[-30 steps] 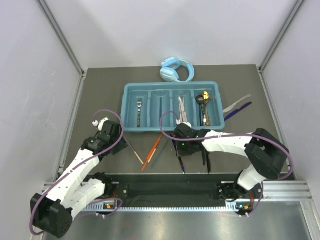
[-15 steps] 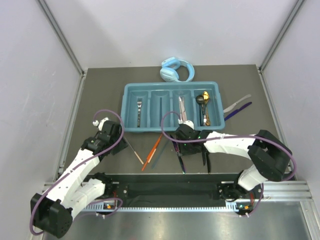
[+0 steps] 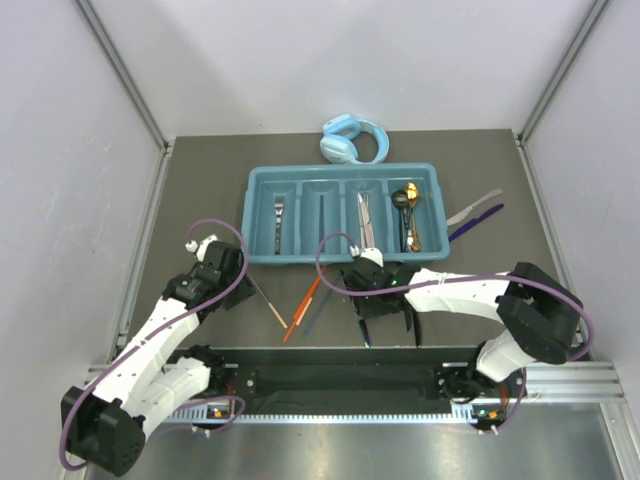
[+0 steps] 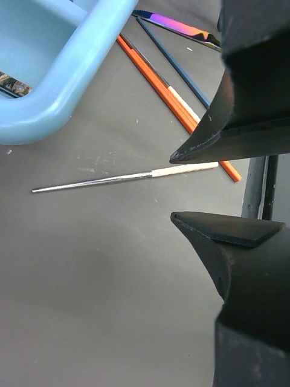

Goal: Sort the eating utensils into containers
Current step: Pick up the knife at the center of the board.

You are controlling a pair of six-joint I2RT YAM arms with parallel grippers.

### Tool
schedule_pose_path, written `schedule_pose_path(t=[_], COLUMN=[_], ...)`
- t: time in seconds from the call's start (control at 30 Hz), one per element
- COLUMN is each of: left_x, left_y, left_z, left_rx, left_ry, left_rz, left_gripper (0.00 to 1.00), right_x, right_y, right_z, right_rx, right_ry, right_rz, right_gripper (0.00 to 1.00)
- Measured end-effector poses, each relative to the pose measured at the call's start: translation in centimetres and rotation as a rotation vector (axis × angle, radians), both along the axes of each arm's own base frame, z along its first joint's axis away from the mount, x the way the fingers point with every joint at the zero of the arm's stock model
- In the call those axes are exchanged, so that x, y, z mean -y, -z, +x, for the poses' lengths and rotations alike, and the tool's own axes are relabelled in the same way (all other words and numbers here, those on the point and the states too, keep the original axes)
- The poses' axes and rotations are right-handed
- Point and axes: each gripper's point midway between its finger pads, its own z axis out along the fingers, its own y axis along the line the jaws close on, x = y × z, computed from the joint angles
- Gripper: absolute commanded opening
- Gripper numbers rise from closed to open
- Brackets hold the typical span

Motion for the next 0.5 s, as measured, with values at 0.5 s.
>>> schedule_pose_path(t=[0.5], left_x=[0.0], left_y=[0.2], left_z=[-0.1], left_rx=[-0.005], left_ry=[0.003], left_rz=[0.004], left_gripper=[0.43], right_x=[-2.5], right_y=[0.2], right_z=[-0.8], right_rx=[-0.001], right_ry=[-0.087], right_rz=[-0.033], right_gripper=[0.40])
